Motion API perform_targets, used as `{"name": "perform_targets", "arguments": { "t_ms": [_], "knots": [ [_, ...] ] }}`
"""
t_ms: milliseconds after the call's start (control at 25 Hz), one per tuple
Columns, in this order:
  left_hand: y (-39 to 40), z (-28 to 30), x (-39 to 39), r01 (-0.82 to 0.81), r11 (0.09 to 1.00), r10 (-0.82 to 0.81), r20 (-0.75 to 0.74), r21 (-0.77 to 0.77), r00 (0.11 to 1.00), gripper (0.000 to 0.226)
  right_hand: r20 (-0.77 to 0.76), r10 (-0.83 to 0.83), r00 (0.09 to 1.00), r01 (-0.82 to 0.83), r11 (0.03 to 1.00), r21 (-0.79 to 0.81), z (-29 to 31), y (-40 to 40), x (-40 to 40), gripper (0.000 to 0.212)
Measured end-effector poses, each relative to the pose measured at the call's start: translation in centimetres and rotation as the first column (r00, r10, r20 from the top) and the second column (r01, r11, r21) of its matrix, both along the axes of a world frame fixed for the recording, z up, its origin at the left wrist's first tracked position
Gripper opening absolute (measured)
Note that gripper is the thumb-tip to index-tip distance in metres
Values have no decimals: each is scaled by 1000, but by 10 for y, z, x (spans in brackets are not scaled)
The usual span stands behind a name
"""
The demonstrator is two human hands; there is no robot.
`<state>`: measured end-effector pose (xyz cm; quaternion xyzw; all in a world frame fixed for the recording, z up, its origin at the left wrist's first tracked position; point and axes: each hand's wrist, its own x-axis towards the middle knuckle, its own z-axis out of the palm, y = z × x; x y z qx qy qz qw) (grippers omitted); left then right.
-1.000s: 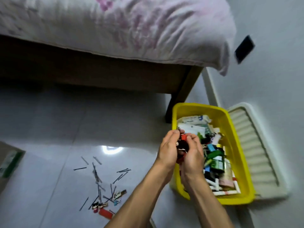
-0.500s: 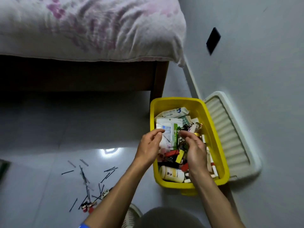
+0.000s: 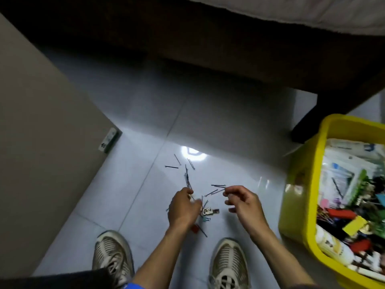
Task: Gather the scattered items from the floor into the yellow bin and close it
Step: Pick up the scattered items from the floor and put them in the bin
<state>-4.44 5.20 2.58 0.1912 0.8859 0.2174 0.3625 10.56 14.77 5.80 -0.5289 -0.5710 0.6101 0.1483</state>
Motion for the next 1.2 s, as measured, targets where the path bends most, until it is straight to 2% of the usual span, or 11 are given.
{"name": "perform_targets", "arguments": {
  "t_ms": [80, 120, 200, 280, 440, 560, 720, 920, 1000, 1080, 1200],
  "knots": [
    [-40, -31, -2, 203, 957, -221, -63, -207, 973, 79, 253, 152, 955, -175, 982, 68, -41, -8, -8, 28],
    [-57, -44, 0, 291, 926, -318, -84, -240, 944, 89, 417, 239, 877, -317, 940, 128, -59, -11, -11, 43],
    [-75, -62, 0, 375, 906, -405, -144, -194, 903, 96, 633, 331, 700, -565, 799, 205, -84, -14, -13, 74],
    [-74, -76, -15, 380, 922, -387, -194, -76, 901, 85, 715, 329, 617, -657, 715, 238, -98, -11, -24, 84],
    [-45, -82, -33, 210, 974, -186, -224, 89, 957, 50, 652, 419, 632, -708, 655, 264, -111, -14, -55, 56],
    [-30, -76, -45, 166, 982, -138, -262, 89, 955, 41, 592, 405, 697, -653, 700, 290, -108, -16, -73, 35],
    [-24, -73, -78, 7, 997, 19, -321, 81, 947, 41, 585, 348, 732, -627, 679, 381, -104, 30, -132, 43],
    [33, -71, -125, 330, 943, -320, -363, -36, 875, 52, 689, 476, 546, -819, 474, 322, -110, 37, -182, 32],
    [38, -69, -126, 463, 886, -445, -305, -15, 842, 44, 631, 584, 511, -858, 390, 334, -114, 19, -170, 29],
    [21, -67, -119, 539, 840, -514, -235, 57, 825, 35, 549, 639, 538, -843, 419, 339, -111, 9, -150, 30],
    [-21, -71, -111, 190, 980, -171, -247, 58, 954, 30, 595, 363, 717, -649, 660, 379, -109, 11, -94, 32]
  ]
}}
